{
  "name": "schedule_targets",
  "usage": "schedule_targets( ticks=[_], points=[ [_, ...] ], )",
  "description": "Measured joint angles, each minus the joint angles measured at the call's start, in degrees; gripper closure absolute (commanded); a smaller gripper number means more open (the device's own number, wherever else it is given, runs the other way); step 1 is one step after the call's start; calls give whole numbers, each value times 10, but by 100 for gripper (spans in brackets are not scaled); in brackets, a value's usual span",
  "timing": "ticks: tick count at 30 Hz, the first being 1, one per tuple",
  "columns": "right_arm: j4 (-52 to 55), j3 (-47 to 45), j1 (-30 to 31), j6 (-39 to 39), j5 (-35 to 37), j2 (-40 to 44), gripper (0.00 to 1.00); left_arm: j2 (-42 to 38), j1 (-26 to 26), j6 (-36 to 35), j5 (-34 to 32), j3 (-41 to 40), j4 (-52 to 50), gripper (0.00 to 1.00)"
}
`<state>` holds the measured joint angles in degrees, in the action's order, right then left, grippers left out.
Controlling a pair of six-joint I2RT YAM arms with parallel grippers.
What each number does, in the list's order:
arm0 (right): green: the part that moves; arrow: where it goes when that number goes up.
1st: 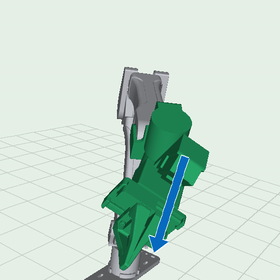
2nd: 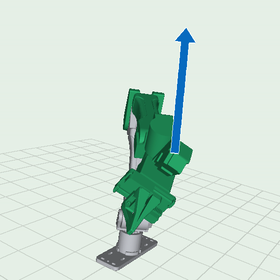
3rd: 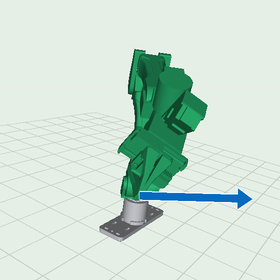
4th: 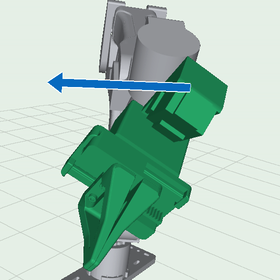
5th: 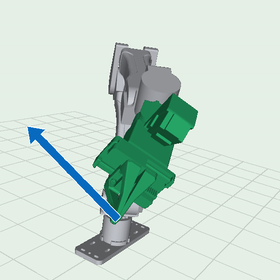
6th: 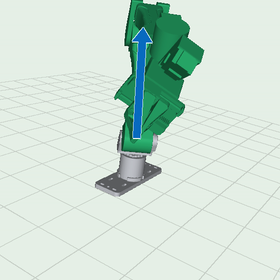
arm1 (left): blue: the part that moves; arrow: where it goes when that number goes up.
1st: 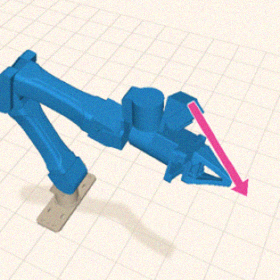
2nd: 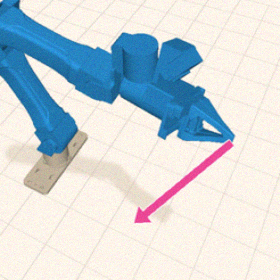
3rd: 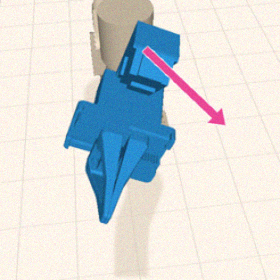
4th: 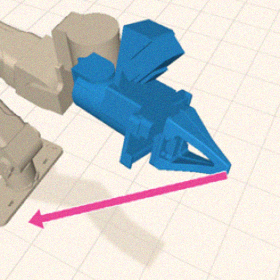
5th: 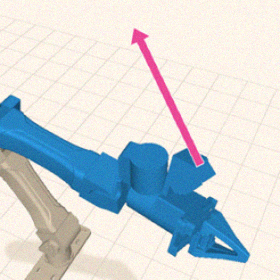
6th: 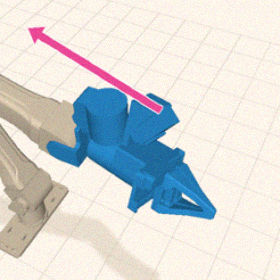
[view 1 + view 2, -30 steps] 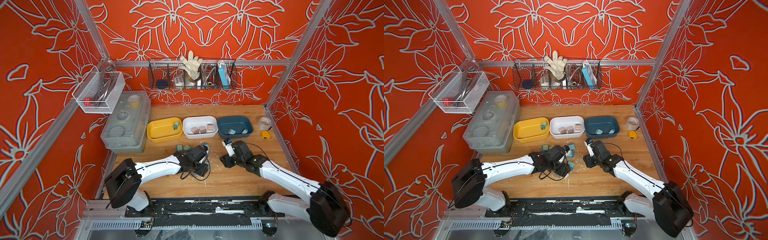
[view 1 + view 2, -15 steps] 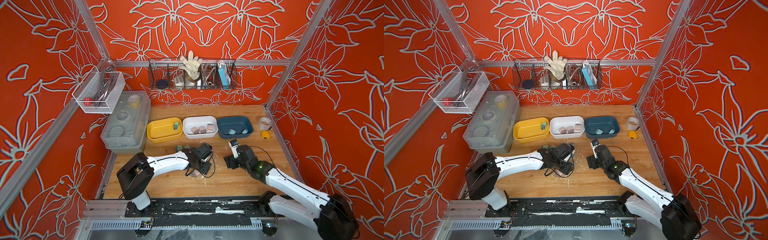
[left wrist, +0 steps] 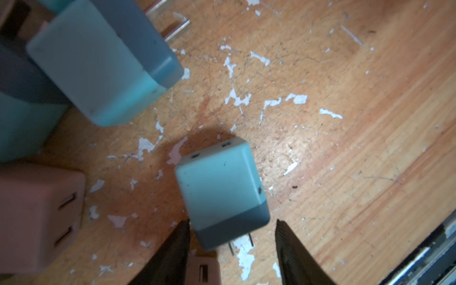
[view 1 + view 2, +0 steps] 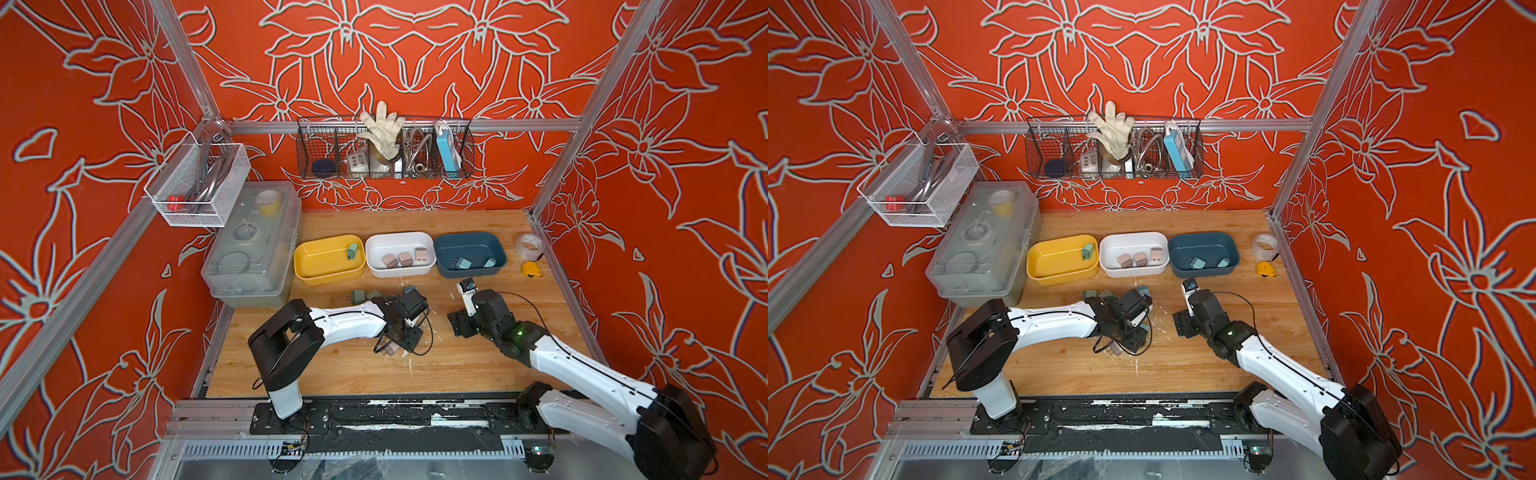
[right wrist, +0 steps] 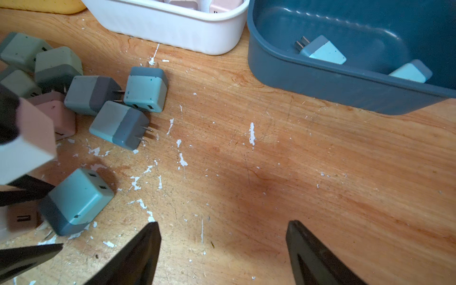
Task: Place the plugs by color into the storage box
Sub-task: Pick up the plug from the center of the board.
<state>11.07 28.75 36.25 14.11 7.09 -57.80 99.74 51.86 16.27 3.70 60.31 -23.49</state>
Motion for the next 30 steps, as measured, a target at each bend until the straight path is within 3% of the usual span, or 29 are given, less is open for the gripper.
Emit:
schedule_targets(
  ticks=[5,8,14,20,30],
  points=[
    [0,0,0,0,7,0,14,5,0,-1,0,8,0,46],
    [0,0,0,0,14,6,14,18,0,-5,-1,18,0,53],
    [1,0,0,3,45,76,11,25,0,-22,-6,27,-2,66],
    [7,9,-11,11,104,147,11,24,0,-30,-12,44,-17,68],
    [37,177,-69,6,105,57,15,3,-1,-65,-26,138,-45,68]
  ],
)
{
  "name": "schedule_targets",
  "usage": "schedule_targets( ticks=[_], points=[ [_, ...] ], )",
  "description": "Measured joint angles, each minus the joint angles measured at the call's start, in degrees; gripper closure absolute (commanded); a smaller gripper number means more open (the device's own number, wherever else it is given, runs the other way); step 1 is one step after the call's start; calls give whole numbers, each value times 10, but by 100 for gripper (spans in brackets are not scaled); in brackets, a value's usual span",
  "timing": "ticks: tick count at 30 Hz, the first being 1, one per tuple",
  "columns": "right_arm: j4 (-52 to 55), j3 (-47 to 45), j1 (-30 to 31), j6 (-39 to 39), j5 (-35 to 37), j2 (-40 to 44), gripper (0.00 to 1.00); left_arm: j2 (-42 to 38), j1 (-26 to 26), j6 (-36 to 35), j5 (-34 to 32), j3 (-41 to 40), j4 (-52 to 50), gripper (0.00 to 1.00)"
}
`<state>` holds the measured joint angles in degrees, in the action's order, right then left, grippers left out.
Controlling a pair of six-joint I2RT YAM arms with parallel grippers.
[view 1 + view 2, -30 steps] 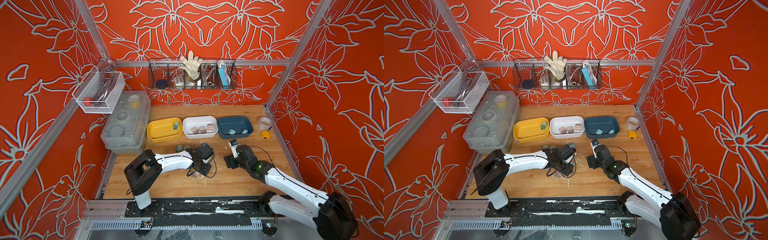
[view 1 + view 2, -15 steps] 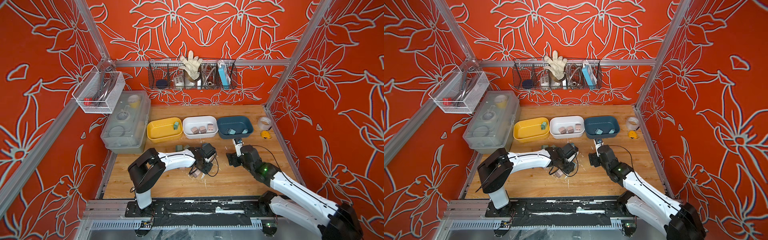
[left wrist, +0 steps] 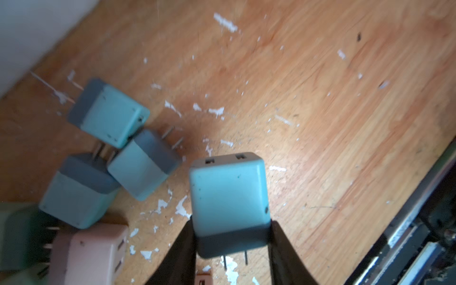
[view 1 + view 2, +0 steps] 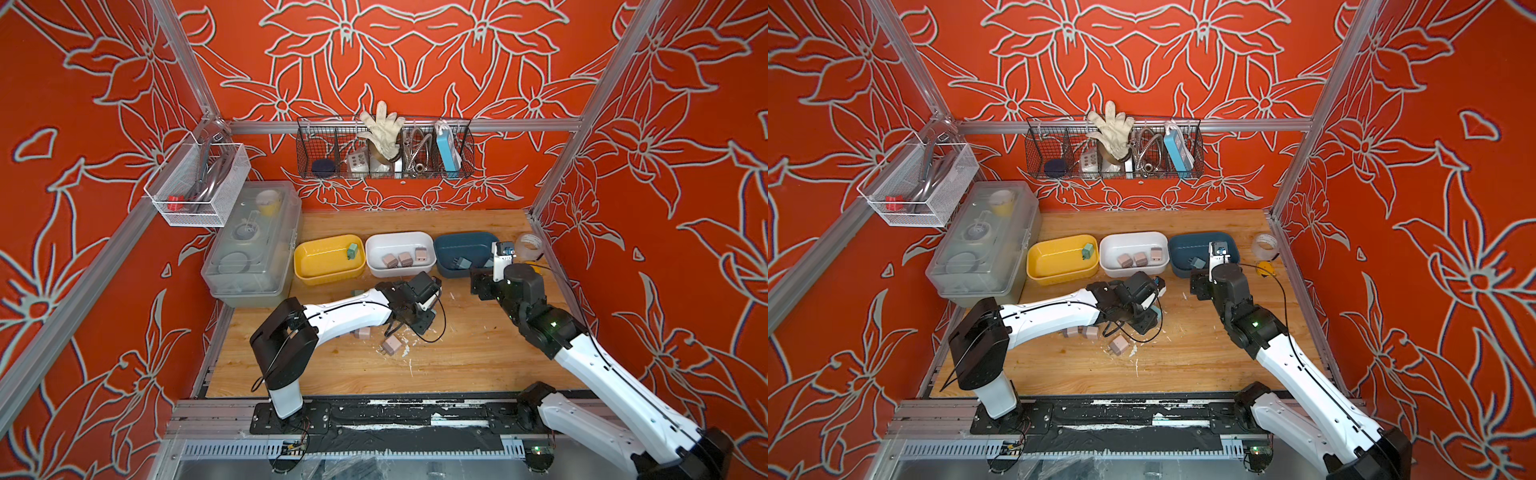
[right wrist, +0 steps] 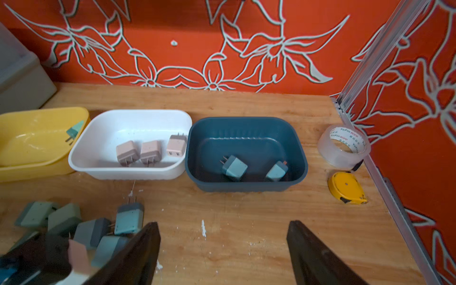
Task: Place the plugs by color into the storage box
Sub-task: Pick up the plug from the center of the board, then place the plug in the storage box.
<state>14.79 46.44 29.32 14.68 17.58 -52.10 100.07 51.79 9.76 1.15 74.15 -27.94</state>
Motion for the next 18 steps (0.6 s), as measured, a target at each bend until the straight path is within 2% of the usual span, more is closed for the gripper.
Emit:
schedule_targets(
  ticks=[9,18],
  points=[
    [-2,12,-72,11,-42,-77,17,19,-24,-35,-11,106,-7,68],
    [-42,12,-129,34,-83,-121,18,143,-76,-60,24,252,-12,69]
  ],
)
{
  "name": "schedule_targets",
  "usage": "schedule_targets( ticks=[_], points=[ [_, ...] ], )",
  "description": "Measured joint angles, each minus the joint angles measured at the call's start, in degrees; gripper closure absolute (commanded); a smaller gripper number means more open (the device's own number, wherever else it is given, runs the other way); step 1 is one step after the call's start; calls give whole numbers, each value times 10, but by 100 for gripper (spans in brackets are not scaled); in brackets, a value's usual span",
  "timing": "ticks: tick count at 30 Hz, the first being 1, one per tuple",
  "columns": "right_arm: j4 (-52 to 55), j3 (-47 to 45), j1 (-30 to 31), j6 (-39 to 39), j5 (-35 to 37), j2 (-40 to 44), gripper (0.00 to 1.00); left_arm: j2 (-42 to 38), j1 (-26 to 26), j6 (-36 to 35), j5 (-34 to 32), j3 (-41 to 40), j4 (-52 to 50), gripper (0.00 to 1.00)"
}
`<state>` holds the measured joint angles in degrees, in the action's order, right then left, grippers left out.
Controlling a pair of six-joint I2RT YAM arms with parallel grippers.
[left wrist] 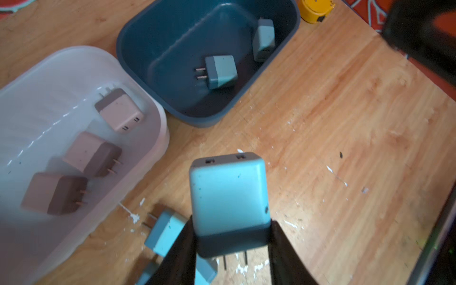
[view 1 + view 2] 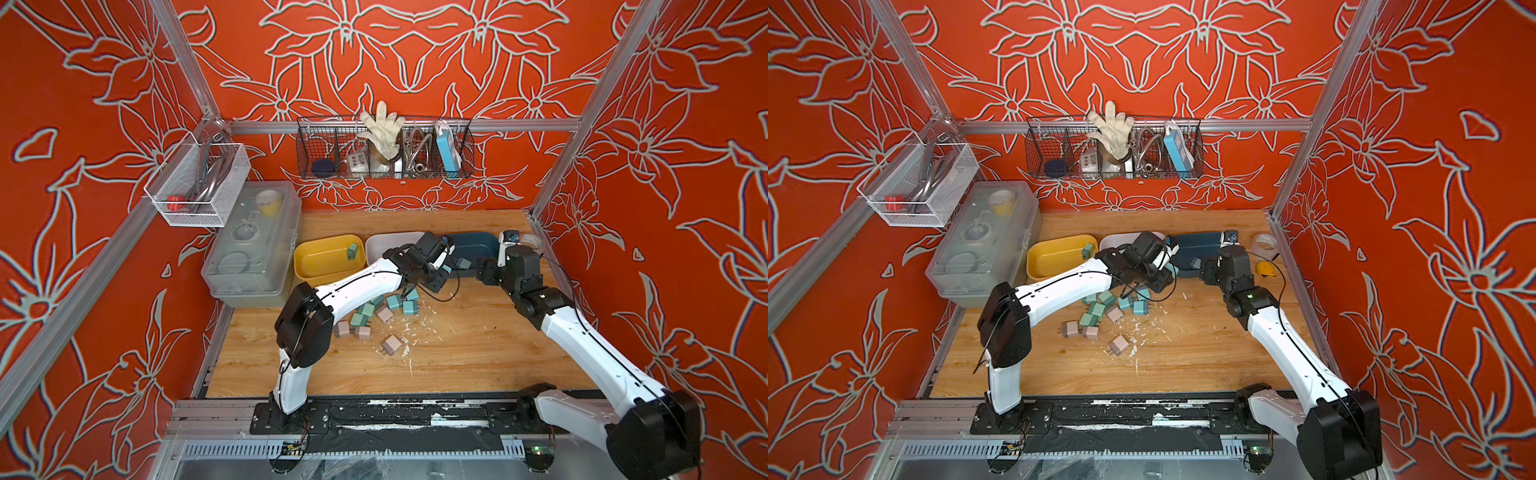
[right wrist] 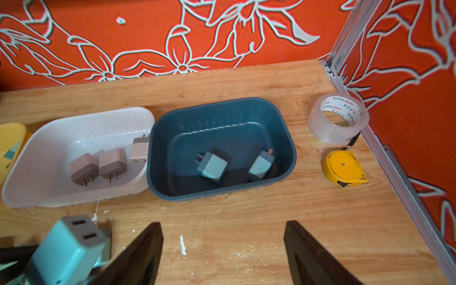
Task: Place the plugs by color into the storage box
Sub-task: Place the plug in the storage box.
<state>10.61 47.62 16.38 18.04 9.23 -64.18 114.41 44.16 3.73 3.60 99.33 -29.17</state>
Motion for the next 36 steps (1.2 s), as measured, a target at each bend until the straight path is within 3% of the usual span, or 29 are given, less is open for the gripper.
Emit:
schedule_targets(
  ticks=[14,22,27,29,36],
  points=[
    [-65,-14,-46,7,-32,-83,18,308,-50,-59,81,419,-88,66],
    [-78,-14,-56,3,-45,-120,17,353,-64,-69,95,442,-69,59],
    [-76,-8,-56,-7,-51,-142,16,370,-64,-65,108,462,-59,33],
    [-76,-5,-57,-8,-52,-146,16,370,-64,-61,113,466,-54,29],
    [-73,3,-59,-10,-57,-145,16,369,-63,-54,117,469,-42,29]
  ],
)
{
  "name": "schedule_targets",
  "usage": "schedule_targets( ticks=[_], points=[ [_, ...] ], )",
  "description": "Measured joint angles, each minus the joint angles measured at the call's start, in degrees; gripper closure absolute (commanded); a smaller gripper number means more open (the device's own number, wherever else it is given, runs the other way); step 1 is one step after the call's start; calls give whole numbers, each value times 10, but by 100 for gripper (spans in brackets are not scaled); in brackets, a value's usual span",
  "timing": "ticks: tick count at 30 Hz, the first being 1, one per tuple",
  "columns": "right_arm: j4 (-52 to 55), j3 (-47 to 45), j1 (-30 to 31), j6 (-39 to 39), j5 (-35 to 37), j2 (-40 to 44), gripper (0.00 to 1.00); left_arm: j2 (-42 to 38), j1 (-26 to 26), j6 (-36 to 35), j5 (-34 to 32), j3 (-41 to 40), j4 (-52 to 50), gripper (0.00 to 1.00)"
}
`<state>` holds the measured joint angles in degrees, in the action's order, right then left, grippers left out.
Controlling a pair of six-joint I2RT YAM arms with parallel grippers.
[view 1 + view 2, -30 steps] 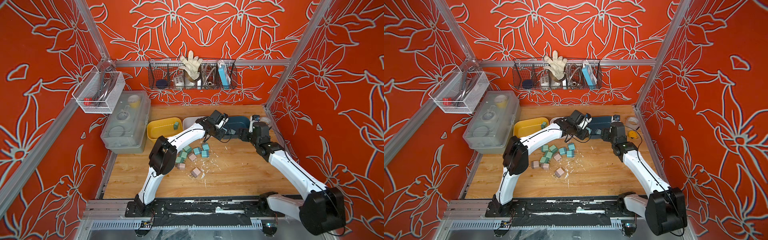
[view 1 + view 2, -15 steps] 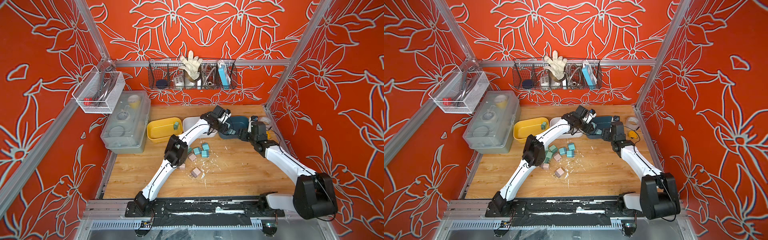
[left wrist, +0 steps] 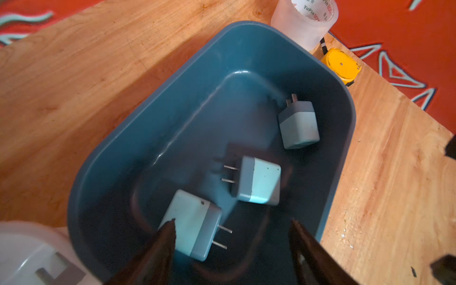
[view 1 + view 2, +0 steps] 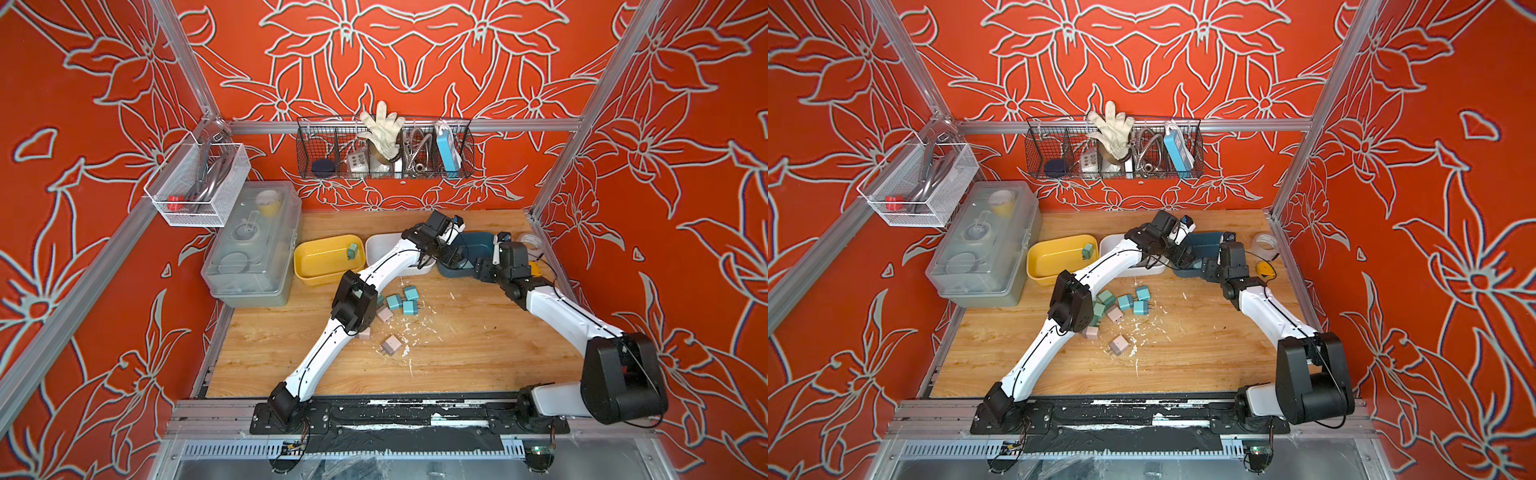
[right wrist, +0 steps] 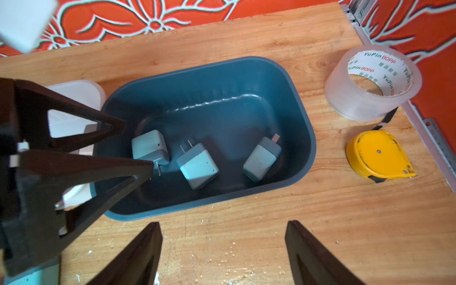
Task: Place the plugs by color into the storage box
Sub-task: Place the plug in the storage box.
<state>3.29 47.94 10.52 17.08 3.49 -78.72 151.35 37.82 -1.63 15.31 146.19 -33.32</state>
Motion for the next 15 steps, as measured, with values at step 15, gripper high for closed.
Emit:
schedule_targets(
  ticks=[15],
  points=[
    [41,26,0,15,-104,17,21,-134,0,46,-15,-121,-12,36]
  ],
)
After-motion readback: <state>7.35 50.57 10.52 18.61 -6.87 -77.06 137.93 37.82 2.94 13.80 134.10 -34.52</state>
